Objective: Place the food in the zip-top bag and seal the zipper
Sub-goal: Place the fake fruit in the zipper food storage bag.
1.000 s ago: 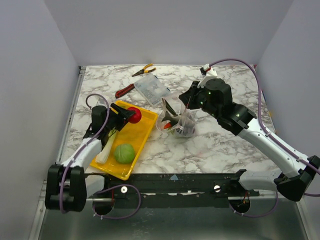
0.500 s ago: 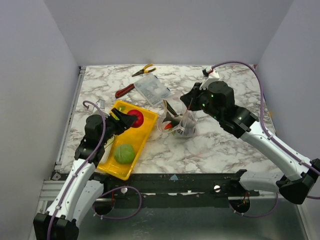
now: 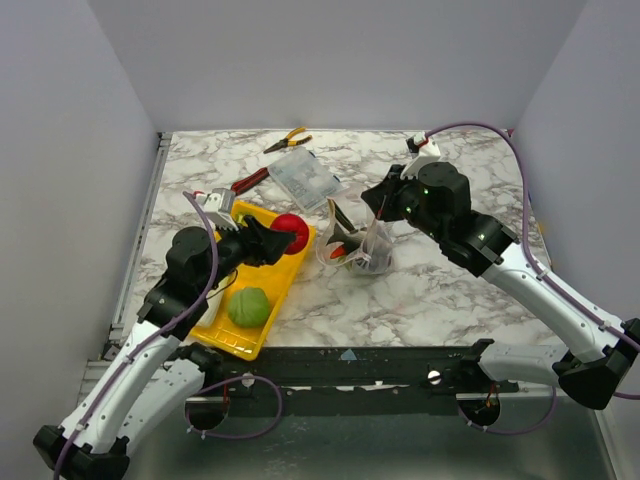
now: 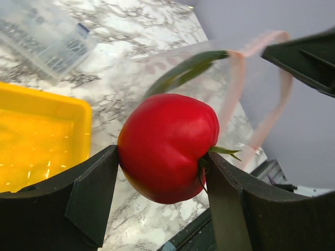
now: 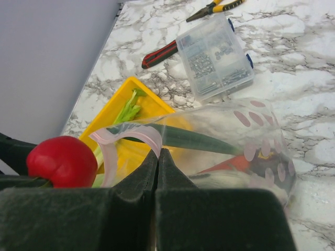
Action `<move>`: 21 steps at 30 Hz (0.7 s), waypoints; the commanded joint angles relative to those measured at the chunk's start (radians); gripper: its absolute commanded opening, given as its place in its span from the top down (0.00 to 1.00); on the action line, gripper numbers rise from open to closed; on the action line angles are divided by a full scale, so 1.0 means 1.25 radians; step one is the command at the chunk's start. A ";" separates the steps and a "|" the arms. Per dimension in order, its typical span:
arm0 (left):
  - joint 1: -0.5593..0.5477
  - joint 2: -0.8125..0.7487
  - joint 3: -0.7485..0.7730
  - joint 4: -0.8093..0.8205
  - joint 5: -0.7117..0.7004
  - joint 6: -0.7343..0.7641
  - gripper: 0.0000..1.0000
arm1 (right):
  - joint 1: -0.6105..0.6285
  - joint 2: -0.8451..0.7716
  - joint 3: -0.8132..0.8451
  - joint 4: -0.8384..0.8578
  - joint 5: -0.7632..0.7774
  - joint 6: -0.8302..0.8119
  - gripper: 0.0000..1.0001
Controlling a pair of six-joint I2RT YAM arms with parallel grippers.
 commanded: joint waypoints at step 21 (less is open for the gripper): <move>-0.419 0.256 0.351 -0.092 -0.308 0.304 0.59 | 0.003 -0.047 0.005 0.018 -0.034 0.024 0.99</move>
